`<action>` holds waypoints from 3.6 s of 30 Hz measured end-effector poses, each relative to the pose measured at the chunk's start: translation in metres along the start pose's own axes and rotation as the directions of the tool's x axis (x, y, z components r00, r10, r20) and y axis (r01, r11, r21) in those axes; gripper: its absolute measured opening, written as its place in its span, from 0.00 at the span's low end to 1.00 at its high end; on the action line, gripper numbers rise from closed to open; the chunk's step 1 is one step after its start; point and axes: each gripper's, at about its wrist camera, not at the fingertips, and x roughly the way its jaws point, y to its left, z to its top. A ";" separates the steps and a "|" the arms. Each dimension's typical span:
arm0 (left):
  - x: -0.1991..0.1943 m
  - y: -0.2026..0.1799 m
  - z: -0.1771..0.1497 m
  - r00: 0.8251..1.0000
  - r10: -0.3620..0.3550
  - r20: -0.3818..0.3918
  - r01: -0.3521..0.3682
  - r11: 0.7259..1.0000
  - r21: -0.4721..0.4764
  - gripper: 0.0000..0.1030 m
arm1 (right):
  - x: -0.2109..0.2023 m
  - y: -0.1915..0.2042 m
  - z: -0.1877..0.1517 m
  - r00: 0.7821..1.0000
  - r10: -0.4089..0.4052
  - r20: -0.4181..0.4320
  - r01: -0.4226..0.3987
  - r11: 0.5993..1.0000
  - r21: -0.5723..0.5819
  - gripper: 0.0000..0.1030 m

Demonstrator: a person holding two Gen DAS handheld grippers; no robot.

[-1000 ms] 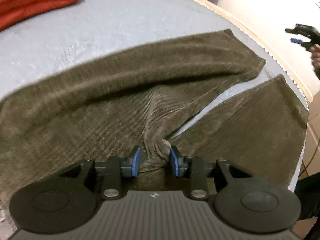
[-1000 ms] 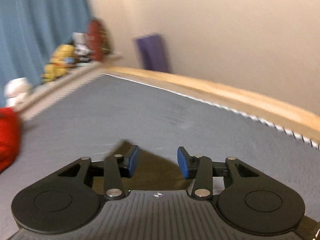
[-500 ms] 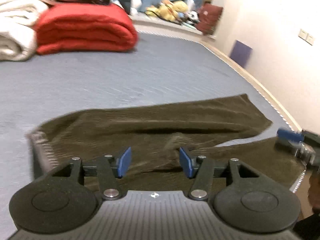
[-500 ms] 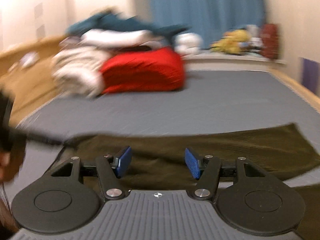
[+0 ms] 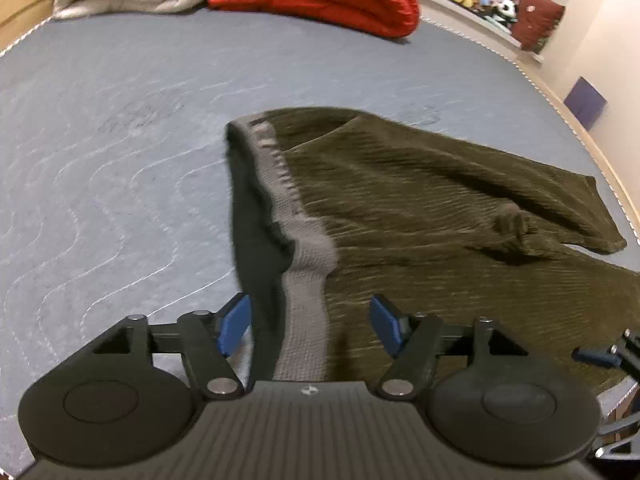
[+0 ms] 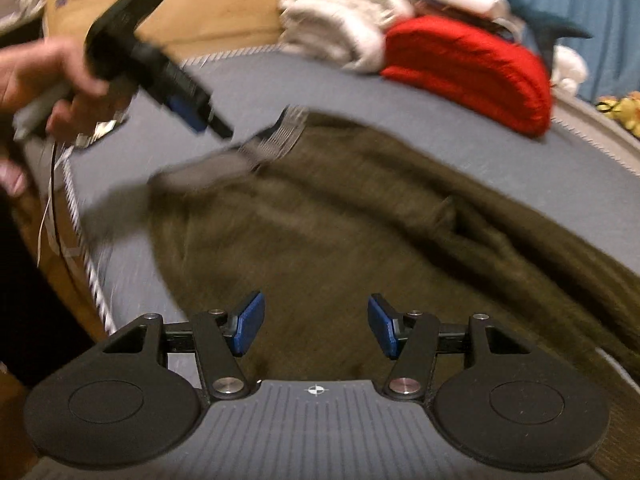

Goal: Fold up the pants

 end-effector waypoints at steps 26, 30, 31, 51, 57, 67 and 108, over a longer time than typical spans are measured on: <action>-0.012 0.014 -0.020 1.000 0.002 -0.002 -0.002 1.000 0.027 0.23 | 0.002 0.087 -0.009 0.994 0.078 -0.074 -0.104 0.872 -0.478 0.09; -0.003 0.018 -0.036 0.994 0.049 -0.097 -0.045 0.998 0.045 0.30 | 0.000 0.100 -0.011 0.989 0.111 -0.093 -0.143 0.850 -0.508 0.10; 0.004 0.016 -0.038 0.989 0.091 -0.117 -0.084 0.994 0.065 0.31 | 0.006 0.102 -0.014 0.988 0.100 -0.119 -0.147 0.849 -0.508 0.10; 0.018 -0.027 -0.012 1.000 0.010 -0.010 -0.008 0.987 0.158 0.46 | 0.010 -0.018 -0.002 0.969 0.028 -0.244 0.008 0.990 0.144 0.51; 0.020 -0.010 0.028 0.993 0.014 0.114 -0.014 1.000 -0.001 0.46 | -0.034 -0.050 0.018 0.995 -0.042 -0.095 0.066 0.960 0.272 0.57; 0.058 -0.013 0.068 0.973 0.098 0.209 -0.092 0.995 -0.035 0.45 | -0.087 -0.137 0.025 0.991 -0.130 0.012 0.096 0.792 0.603 0.64; -0.001 -0.109 0.042 0.934 -0.119 0.338 -0.080 0.850 0.521 0.09 | -0.090 -0.232 -0.030 0.896 -0.415 -0.159 0.379 0.528 0.760 0.64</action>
